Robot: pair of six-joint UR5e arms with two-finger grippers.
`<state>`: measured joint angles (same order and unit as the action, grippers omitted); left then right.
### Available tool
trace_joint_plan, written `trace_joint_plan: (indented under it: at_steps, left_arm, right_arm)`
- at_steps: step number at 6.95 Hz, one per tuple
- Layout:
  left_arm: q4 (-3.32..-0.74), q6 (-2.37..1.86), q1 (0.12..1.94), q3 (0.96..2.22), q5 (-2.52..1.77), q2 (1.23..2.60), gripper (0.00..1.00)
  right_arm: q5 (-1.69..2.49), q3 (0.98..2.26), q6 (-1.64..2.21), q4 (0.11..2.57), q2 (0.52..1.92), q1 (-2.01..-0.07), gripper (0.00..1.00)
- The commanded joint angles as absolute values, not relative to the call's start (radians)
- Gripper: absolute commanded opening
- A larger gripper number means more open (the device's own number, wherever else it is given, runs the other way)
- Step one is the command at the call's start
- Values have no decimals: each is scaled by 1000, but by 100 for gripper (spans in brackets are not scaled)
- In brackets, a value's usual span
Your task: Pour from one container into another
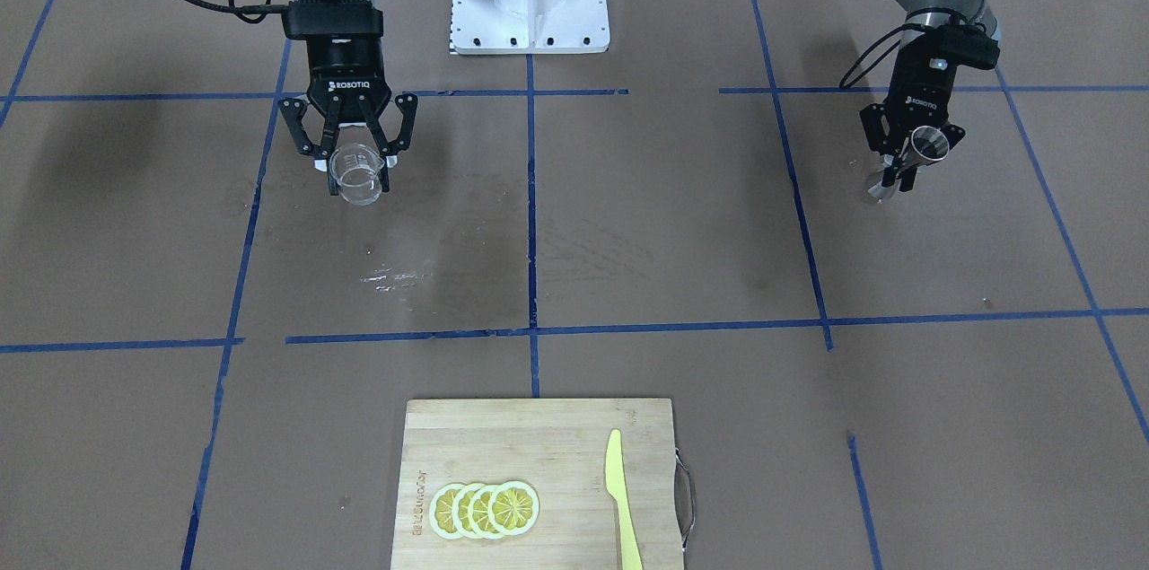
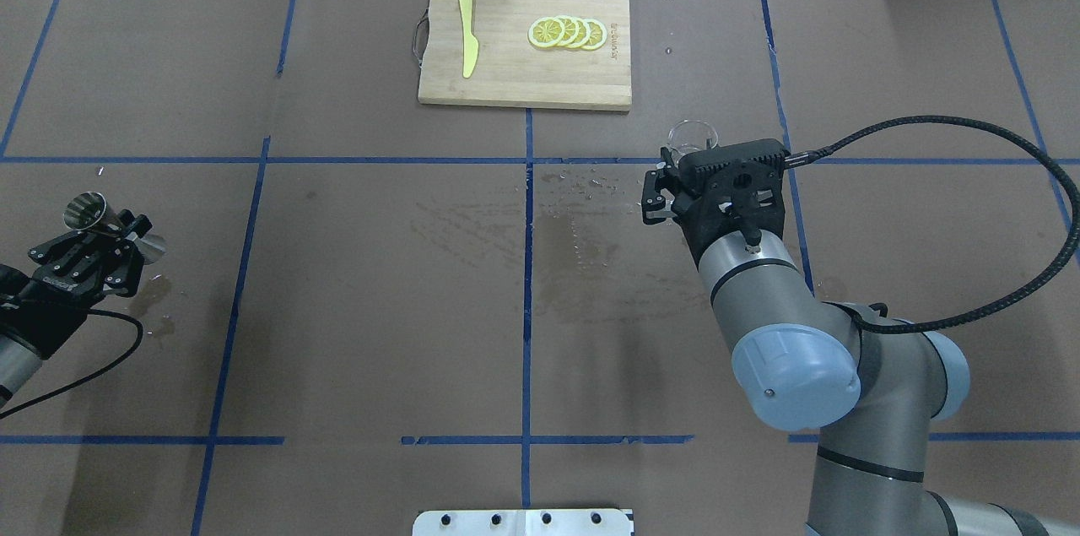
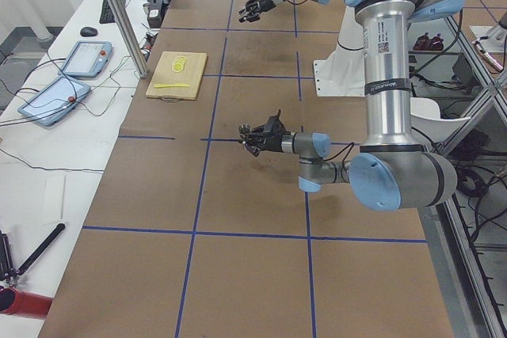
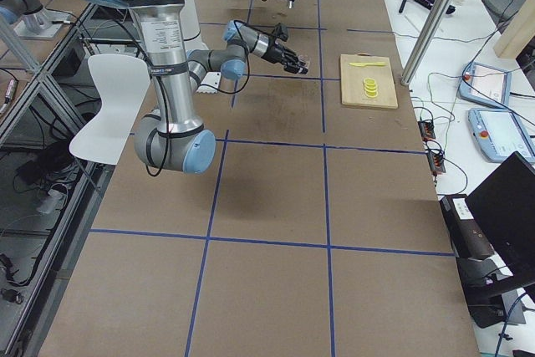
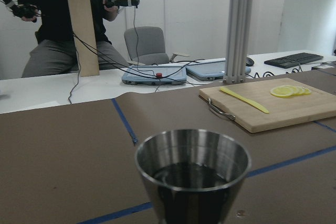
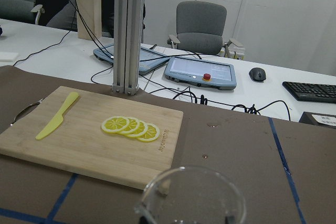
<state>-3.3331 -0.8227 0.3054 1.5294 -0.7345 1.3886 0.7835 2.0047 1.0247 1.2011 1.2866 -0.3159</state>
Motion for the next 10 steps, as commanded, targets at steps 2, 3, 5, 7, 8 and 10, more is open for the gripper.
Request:
trace_joint_plan:
  at_steps: [2, 3, 5, 7, 8, 10]
  left_arm:
    - [-3291, -836, 291, 1477, -652, 1443, 0]
    - [-3245, -836, 291, 1482, -661, 1478, 0]
    - [-3240, -847, 285, 1445, -676, 1488, 0]
    - [-3238, -853, 275, 1443, -681, 1491, 0]
    - [-3238, -856, 270, 1443, -695, 1493, 0]
    - [-3238, -857, 253, 1440, -695, 1493, 0]
  right_arm:
    - [785, 1997, 1025, 1201, 1290, -314, 0]
    - [785, 1996, 1025, 1201, 1290, -313, 0]
    - [785, 1994, 1026, 1201, 1292, -313, 0]
    - [785, 1991, 1026, 1203, 1292, -311, 0]
    - [785, 1985, 1026, 1203, 1292, -311, 0]
    - [785, 1977, 1026, 1201, 1292, -311, 0]
